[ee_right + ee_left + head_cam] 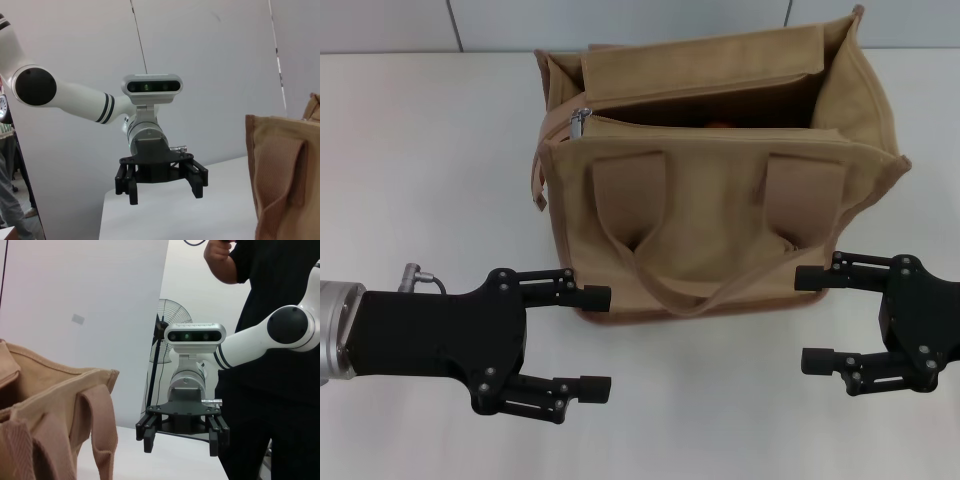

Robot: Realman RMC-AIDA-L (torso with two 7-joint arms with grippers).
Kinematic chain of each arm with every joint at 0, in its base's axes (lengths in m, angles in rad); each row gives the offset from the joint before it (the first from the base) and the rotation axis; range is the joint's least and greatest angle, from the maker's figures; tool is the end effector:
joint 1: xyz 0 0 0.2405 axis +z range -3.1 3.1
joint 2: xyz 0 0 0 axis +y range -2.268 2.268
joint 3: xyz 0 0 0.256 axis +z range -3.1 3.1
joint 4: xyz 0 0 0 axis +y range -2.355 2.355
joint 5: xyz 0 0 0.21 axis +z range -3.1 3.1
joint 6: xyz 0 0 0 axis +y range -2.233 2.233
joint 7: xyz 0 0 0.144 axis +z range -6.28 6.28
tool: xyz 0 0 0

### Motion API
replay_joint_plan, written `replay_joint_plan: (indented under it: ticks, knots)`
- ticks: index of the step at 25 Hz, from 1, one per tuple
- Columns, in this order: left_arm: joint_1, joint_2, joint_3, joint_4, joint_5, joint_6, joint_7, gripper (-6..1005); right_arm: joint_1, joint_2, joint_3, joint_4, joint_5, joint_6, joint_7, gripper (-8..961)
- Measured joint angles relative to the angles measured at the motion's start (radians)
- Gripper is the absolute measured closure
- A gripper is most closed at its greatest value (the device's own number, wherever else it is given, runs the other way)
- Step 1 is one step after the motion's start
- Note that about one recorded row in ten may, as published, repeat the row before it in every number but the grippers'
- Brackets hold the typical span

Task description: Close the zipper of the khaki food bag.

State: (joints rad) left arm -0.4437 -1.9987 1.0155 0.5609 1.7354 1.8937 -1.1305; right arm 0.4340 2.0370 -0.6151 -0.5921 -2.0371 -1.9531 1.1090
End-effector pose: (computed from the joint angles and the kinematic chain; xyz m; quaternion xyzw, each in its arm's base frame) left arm -0.2496 0.2617 0.0003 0.9433 0.0729 0.3215 0.0395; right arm 0.2741 0.2582 0.0178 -0.9419 0.1068 0.3173 0.0273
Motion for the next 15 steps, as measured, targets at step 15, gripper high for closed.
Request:
replay_joint_plan:
  ticks: [15]
  knots:
    - [0.001, 0.000, 0.000, -0.005, 0.001, 0.001, 0.002, 184, -0.002, 0.000, 0.000, 0.000, 0.002, -0.004, 0.000, 136]
